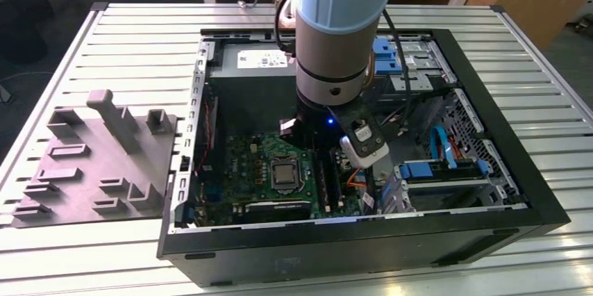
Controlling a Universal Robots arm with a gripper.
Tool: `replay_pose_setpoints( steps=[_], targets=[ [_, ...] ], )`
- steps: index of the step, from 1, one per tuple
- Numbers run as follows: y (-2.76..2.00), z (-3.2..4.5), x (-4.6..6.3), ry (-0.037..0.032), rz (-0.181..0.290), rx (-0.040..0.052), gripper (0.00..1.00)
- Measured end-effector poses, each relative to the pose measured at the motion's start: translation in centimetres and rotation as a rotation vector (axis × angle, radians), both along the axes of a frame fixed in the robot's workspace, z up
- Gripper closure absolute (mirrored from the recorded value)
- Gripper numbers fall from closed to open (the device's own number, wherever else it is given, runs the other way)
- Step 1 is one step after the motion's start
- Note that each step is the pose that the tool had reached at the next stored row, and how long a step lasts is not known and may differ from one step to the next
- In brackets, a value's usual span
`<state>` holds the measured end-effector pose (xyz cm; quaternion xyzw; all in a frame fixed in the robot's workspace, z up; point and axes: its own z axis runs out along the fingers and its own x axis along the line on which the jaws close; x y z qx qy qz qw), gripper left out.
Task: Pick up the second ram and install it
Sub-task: 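Insert the second ram into the second slot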
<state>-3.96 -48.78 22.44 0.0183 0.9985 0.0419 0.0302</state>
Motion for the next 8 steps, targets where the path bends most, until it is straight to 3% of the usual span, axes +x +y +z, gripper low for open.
replay_pose_setpoints(
  steps=[8],
  targets=[
    [-0.03, 0.0, 0.0, 0.0, -0.002, 0.0, 0.89]
  ],
)
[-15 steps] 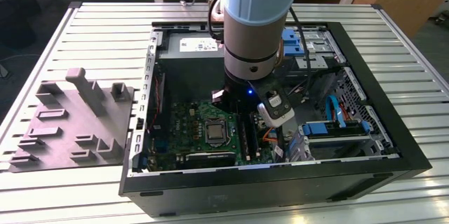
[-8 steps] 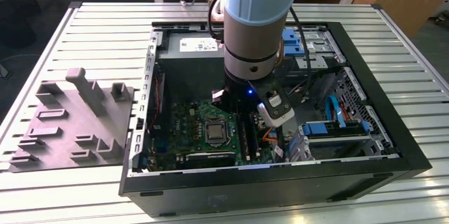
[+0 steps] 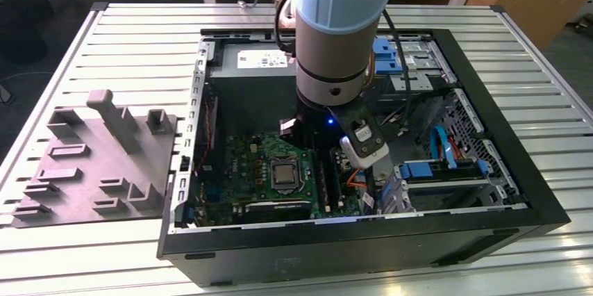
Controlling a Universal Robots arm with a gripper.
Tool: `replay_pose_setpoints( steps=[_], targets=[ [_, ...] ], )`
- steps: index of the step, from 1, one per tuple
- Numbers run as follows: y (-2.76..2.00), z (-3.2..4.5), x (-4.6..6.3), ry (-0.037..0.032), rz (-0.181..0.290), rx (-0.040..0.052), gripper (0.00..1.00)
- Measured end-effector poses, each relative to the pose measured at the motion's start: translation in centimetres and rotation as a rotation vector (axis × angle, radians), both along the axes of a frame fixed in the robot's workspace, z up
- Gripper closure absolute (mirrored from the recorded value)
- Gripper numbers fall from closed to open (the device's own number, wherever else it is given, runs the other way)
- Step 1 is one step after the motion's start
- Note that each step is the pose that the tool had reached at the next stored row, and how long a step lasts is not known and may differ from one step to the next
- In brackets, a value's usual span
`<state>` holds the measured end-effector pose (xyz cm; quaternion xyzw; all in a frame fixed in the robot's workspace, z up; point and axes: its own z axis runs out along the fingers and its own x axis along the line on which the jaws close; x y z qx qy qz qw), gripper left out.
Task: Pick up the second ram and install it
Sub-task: 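Insert the second ram into the second slot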
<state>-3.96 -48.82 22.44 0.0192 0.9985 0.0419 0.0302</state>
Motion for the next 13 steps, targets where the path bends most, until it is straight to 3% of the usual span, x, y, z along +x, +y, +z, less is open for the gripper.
replay_pose_setpoints(
  steps=[13],
  targets=[
    [-0.01, 0.08, 0.04, 0.0001, -0.001, -0.0001, 0.89]
  ],
)
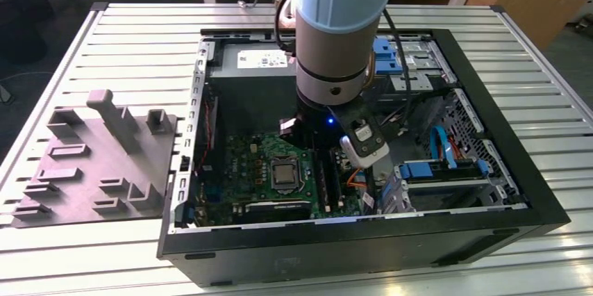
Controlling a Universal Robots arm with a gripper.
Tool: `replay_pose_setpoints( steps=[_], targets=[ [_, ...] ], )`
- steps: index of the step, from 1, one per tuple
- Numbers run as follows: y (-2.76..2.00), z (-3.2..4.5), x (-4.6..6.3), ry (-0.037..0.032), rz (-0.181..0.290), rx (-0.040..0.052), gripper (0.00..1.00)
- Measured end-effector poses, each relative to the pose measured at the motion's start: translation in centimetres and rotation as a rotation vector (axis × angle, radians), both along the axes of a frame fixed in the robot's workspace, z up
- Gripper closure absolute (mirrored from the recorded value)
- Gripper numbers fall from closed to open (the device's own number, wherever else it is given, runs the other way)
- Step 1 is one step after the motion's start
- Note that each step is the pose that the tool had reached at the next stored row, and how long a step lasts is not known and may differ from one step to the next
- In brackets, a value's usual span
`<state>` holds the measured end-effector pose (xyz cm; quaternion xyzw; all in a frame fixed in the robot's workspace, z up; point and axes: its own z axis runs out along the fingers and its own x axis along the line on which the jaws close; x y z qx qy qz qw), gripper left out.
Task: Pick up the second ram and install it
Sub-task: 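Insert the second ram into the second slot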
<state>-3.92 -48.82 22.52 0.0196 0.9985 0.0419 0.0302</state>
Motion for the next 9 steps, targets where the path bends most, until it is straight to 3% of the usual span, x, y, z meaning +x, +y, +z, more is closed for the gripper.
replay_pose_setpoints(
  steps=[9],
  targets=[
    [-0.01, -0.15, 0.07, -0.0001, -0.004, 0.0003, 0.89]
  ],
)
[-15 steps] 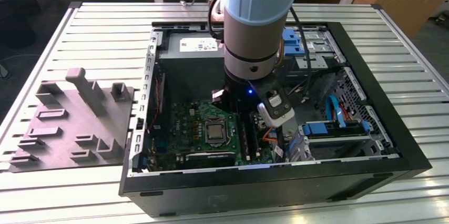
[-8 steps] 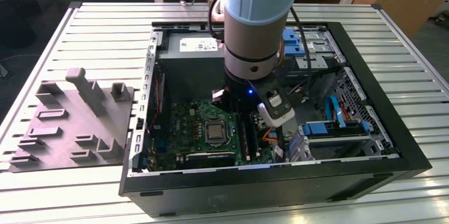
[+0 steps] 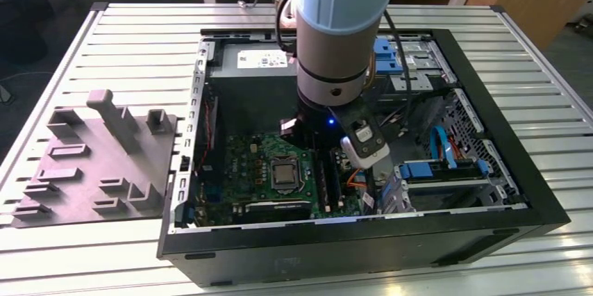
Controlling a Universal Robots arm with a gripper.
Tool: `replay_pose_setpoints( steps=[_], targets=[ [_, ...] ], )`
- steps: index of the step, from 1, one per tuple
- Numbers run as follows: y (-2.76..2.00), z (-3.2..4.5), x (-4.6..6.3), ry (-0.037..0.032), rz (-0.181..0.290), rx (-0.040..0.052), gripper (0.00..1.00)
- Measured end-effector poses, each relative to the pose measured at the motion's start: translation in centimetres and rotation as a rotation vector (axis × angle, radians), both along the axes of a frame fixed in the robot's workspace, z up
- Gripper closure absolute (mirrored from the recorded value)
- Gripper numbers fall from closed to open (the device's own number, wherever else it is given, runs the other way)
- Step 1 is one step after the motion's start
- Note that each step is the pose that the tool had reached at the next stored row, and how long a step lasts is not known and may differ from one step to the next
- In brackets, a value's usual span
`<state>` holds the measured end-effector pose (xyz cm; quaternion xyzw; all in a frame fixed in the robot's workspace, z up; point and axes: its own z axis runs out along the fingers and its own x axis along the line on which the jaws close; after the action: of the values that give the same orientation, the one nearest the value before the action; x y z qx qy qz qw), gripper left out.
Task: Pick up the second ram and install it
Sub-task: 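Insert the second ram into the second slot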
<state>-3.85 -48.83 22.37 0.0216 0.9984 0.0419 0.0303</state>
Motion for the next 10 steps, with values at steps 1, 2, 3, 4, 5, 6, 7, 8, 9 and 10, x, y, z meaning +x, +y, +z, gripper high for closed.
replay_pose_setpoints(
  steps=[1, 2, 3, 4, 5, 6, 7, 8, 9, 10],
  targets=[
    [0.0, -0.03, 0.0, 0.0, 0.0, -0.0001, 0.89],
    [0.0, -0.06, 0.0, 0.0001, 0.0, -0.0001, 0.89],
    [0.0, -0.07, 0.0, 0.0001, 0.0, -0.0001, 0.89],
    [0.0, -0.07, 0.0, 0.0001, 0.0, -0.0002, 0.89],
    [0.0, -0.08, 0.0, 0.0001, 0.0, -0.0002, 0.89],
    [0.0, -0.09, 0.0, 0.0, 0.0, -0.0001, 0.89],
    [0.0, -0.09, 0.0, 0.0, 0.0, -0.0001, 0.89],
    [0.0, -0.09, 0.0, 0.0, 0.0, 0.0, 0.89],
    [0.0, -0.09, 0.0, 0.0, 0.0, 0.0, 0.89],
    [0.0, -0.1, 0.0, 0.0, 0.0, 0.0, 0.89]
  ],
)
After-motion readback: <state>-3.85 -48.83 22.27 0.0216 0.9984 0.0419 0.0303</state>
